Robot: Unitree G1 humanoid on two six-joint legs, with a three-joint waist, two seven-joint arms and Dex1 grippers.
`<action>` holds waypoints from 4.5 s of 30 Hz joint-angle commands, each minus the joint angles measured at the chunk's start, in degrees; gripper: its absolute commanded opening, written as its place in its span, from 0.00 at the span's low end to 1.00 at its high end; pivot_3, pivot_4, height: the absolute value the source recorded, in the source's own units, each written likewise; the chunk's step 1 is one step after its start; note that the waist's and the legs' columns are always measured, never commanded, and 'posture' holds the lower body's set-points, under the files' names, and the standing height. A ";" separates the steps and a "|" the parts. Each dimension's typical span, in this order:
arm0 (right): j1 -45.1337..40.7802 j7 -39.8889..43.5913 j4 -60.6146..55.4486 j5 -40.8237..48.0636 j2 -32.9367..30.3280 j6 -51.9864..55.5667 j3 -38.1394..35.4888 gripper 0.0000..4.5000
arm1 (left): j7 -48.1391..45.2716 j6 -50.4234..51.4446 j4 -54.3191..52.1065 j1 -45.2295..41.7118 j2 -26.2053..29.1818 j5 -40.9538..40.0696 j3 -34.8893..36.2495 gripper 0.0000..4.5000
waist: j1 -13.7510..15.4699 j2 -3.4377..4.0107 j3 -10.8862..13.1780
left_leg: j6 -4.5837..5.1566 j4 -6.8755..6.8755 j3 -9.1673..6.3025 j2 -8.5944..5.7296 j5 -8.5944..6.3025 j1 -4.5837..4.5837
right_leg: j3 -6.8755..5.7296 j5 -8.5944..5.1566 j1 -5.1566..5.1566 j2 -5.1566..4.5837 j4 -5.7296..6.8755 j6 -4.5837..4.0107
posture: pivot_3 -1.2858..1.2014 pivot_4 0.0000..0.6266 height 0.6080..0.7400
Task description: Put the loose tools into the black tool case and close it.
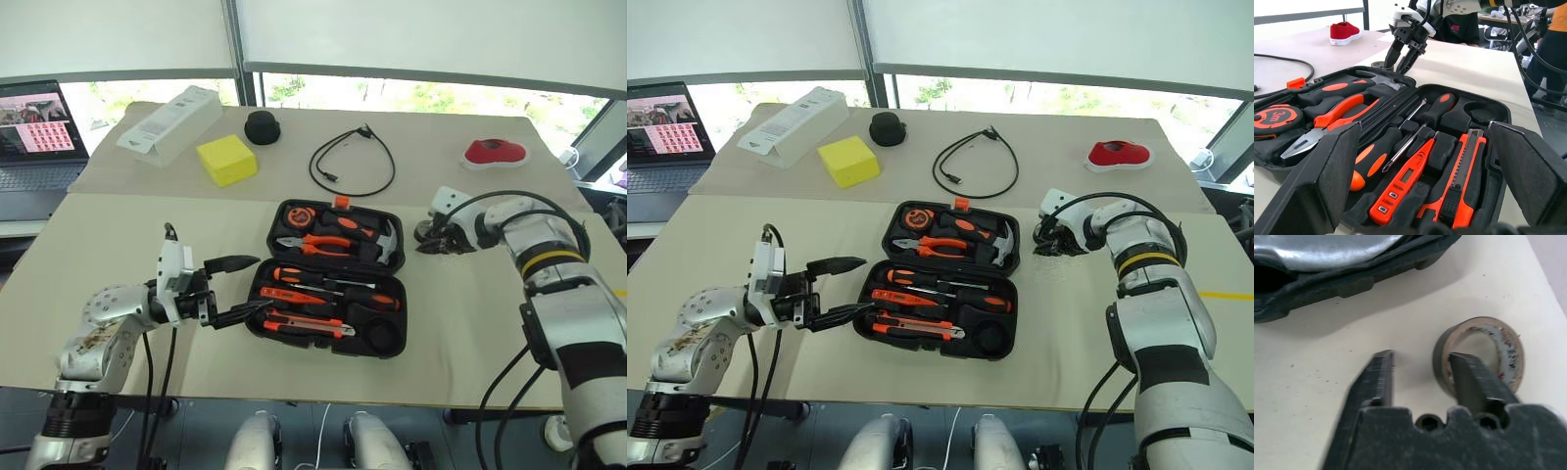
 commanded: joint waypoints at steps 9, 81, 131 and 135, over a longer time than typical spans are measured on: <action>-2.07 23.42 -7.40 11.29 -3.20 -6.22 -9.99 0.01 | -1.87 -2.66 -3.22 2.63 1.09 -1.12 2.11 1.00 | -0.05 0.05 0.03 | 0.00 0.00 0.06 0.01 0.00 -0.01 | 0.03 0.00 -0.05 0.01 0.03 0.00 | 0.52 0.24 1.00; 39.39 -0.39 -60.78 23.72 -3.63 11.23 -11.18 0.00 | 12.38 -1.53 32.19 -23.41 -6.88 20.46 -12.53 0.00 | 0.35 -0.33 0.09 | 0.01 0.59 -0.25 -0.01 0.00 -0.02 | -0.08 0.02 0.12 0.16 0.48 0.04 | 0.52 0.24 1.00; 13.98 -14.06 -57.12 33.02 -4.81 74.49 -6.02 0.99 | 30.66 55.86 14.11 -31.82 -2.69 9.80 -6.59 0.99 | 0.17 -0.44 0.16 | -0.01 0.64 -0.48 -0.12 0.14 -0.54 | -0.07 0.02 -0.45 0.11 0.77 0.05 | 0.52 0.24 1.00; 13.29 -14.59 -54.51 31.95 -2.80 73.42 -5.17 0.99 | 31.83 56.03 15.23 -32.25 -3.35 10.57 -8.13 0.99 | 0.28 -0.44 0.16 | -0.02 0.65 -0.49 -0.13 0.14 -0.54 | -0.08 0.02 -0.44 0.09 0.77 0.04 | 0.52 0.24 1.00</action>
